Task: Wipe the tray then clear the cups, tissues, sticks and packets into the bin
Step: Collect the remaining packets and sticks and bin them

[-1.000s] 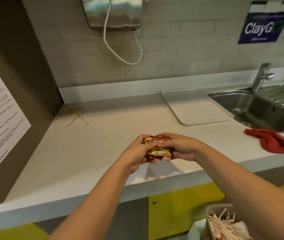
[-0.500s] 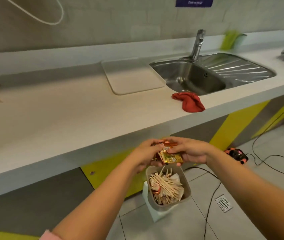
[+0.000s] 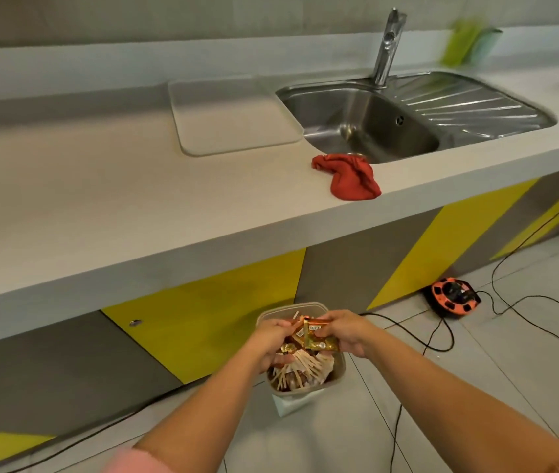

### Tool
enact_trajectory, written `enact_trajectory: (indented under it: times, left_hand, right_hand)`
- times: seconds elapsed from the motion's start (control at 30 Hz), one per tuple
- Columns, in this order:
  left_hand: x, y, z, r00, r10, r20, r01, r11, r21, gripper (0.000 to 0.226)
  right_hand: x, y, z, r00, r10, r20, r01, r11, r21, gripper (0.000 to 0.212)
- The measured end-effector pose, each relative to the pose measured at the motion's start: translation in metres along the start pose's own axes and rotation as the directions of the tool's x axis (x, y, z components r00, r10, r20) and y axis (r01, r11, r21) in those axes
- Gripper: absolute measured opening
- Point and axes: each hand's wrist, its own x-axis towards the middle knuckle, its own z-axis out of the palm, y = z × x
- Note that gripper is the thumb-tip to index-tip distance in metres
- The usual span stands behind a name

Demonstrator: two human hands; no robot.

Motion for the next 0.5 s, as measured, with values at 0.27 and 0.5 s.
enact_trajectory:
  times: [0.27, 0.5]
  left_hand:
    - [0.02, -0.003, -0.005, 1.0, -0.03, 0.002, 0.029, 0.994, 0.108, 0.055]
    - [0.016, 0.001, -0.016, 0.99, 0.051, -0.129, -0.029, 0.986, 0.163, 0.027]
  right_hand:
    - [0.003, -0.001, -0.002, 0.998, 0.03, -0.056, -0.047, 0.943, -0.329, 0.026]
    - [0.01, -0.013, -0.001, 0.998, 0.045, -0.036, -0.056, 0.887, -0.457, 0.016]
